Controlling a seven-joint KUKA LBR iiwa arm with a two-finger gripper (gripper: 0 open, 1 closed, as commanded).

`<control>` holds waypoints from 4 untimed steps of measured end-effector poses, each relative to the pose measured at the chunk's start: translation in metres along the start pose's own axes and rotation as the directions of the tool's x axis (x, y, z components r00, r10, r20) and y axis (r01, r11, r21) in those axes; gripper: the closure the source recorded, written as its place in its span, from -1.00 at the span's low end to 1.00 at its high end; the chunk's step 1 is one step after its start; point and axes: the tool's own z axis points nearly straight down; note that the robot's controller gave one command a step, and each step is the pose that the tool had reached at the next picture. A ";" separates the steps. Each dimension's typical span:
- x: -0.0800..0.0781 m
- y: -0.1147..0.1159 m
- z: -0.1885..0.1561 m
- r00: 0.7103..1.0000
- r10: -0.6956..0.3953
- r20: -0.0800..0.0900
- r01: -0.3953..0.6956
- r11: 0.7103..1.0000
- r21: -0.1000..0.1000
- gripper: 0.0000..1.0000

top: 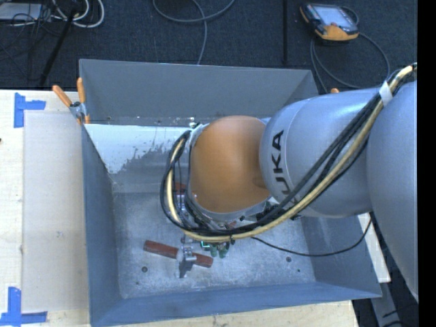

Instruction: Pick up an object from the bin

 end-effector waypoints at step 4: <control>-0.024 -0.032 0.094 0.987 0.159 0.025 -0.159 0.987 -0.008 -1.00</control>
Offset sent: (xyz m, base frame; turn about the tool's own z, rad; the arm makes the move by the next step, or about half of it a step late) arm 0.0330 -0.0597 -0.0977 0.0219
